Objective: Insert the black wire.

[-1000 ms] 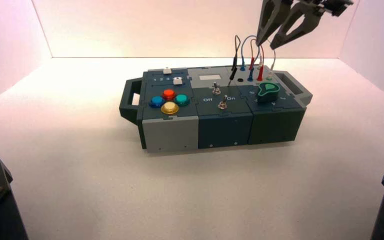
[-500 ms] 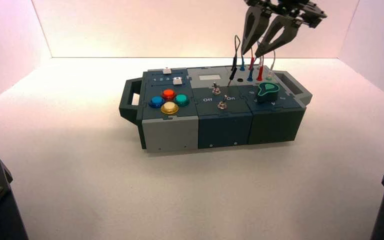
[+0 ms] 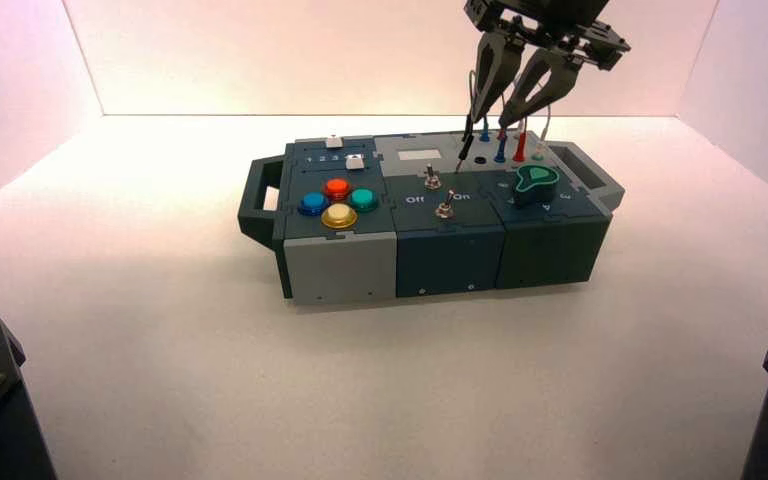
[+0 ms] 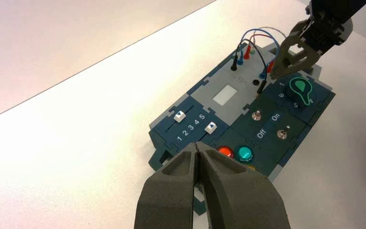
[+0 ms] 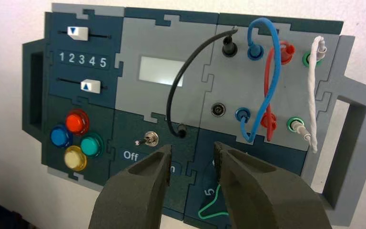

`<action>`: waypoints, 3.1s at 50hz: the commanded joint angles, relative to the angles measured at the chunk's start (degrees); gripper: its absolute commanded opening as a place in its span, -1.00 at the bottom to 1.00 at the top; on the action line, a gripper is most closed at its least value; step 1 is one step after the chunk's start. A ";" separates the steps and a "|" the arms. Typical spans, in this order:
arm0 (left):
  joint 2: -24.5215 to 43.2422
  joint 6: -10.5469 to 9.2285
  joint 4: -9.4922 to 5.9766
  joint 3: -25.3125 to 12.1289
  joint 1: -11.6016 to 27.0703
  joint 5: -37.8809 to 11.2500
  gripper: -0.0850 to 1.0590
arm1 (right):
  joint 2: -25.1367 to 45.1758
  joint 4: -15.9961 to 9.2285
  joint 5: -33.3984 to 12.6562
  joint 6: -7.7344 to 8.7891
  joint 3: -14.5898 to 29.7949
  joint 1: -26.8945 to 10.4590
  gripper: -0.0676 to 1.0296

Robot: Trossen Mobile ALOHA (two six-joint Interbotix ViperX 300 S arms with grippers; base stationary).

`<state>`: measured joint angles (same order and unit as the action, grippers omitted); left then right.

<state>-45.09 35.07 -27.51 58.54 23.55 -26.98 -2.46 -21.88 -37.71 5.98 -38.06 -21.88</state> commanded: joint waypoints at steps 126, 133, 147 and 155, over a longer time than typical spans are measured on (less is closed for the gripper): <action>0.88 0.97 0.09 -0.62 0.26 0.88 -0.91 | 9.23 0.79 -7.21 0.35 10.02 -1.23 -0.32; 0.79 0.97 0.09 -0.62 0.26 0.88 -0.91 | 9.40 0.88 -6.94 0.44 9.67 -1.23 -0.32; 0.70 0.97 0.09 -0.53 0.26 0.88 -0.91 | 8.96 0.97 -6.94 0.53 9.05 -1.23 -0.31; 0.70 0.88 0.18 -0.53 0.26 0.88 -0.91 | 8.79 1.05 -6.86 0.53 8.53 -1.23 -0.32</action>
<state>-44.30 35.68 -27.42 58.62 23.55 -26.63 7.91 -20.74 -44.82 6.15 -29.97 -22.85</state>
